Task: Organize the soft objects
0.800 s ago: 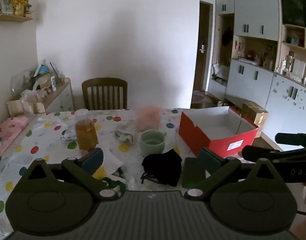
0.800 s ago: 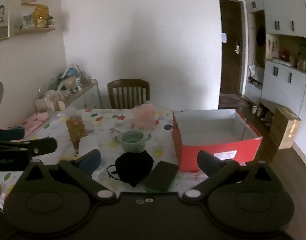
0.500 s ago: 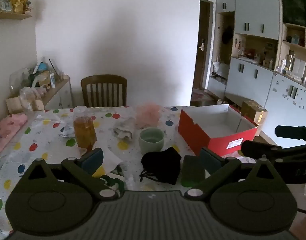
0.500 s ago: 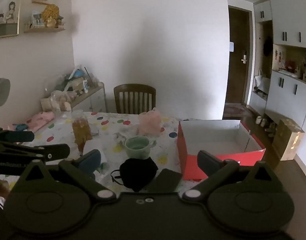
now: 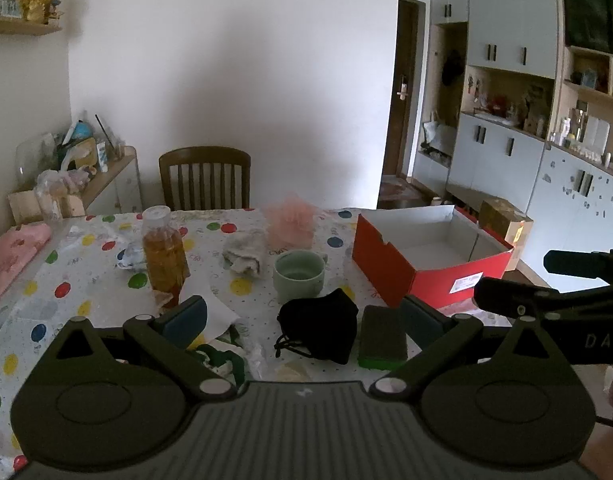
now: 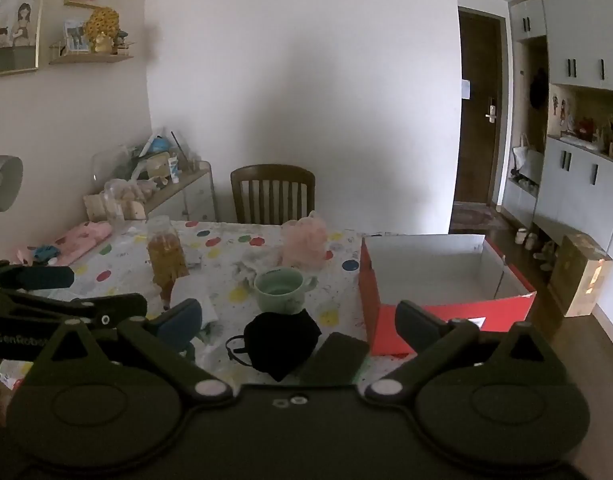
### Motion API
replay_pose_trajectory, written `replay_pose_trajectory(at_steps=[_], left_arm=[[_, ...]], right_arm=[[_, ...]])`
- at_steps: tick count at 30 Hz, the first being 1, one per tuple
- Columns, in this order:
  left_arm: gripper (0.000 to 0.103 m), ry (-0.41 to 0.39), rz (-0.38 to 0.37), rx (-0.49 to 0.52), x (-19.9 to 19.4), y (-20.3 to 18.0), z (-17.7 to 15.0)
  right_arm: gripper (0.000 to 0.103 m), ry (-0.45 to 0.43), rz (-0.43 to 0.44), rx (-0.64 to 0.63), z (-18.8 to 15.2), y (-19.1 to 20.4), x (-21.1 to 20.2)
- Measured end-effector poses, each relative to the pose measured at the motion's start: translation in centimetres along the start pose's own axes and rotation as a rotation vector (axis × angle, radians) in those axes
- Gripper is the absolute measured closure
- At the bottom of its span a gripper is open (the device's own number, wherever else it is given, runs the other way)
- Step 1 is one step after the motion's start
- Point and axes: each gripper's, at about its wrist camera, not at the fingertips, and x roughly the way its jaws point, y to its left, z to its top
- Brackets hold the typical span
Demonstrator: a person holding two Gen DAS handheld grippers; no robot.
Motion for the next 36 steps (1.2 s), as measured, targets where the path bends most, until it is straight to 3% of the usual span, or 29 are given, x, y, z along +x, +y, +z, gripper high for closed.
replay_pose_trajectory(at_steps=[29, 36], left_arm=[[0.000, 0.005, -0.014, -0.037, -0.2, 0.1, -0.6], [0.000, 0.033, -0.007, -0.056, 1.4, 0.9, 0.0]], right_arm=[[0.000, -0.008, -0.020, 0.002, -0.6, 0.4, 0.2], [0.000, 0.000, -0.035, -0.009, -0.4, 0.1, 1.2]])
